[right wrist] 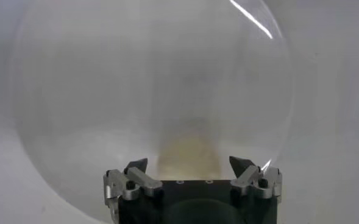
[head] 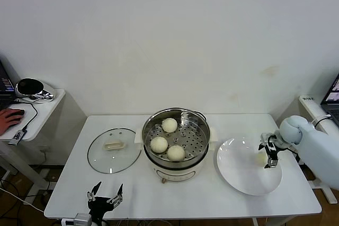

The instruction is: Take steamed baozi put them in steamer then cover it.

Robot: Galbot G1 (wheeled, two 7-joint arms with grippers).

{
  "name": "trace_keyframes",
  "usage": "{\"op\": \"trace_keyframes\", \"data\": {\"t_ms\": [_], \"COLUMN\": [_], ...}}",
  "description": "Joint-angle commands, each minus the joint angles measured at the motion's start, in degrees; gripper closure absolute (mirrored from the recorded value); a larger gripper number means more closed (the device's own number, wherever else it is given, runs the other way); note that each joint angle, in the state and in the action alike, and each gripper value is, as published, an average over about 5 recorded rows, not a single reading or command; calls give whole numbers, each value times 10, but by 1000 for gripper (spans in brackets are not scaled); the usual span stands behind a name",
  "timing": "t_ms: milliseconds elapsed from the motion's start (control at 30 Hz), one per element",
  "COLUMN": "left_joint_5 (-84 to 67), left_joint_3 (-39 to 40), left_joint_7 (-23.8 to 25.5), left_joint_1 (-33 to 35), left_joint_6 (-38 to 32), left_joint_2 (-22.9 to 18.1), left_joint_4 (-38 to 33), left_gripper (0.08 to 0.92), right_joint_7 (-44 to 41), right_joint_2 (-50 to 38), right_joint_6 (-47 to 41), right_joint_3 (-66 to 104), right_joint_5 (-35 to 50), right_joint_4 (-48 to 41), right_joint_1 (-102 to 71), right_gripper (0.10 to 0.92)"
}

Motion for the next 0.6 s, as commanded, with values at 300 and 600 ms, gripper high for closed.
{"op": "trace_keyframes", "data": {"t_ms": [300, 600], "left_joint_5": [0, 0], "left_joint_3": [1, 4], "left_joint_7": [0, -1], "left_joint_1": [1, -1], "left_joint_6": [-1, -1], "left_joint_2": [0, 0], "left_joint_4": [0, -1], "left_gripper": [177, 177], "right_joint_7": [14, 12], "right_joint_2": [8, -6], "right_joint_6": [1, -17], "right_joint_3": [1, -10], "right_joint_5": [-6, 28], "right_joint_4": [-12, 8], "right_joint_1": [-4, 10], "right_gripper": [261, 401]}}
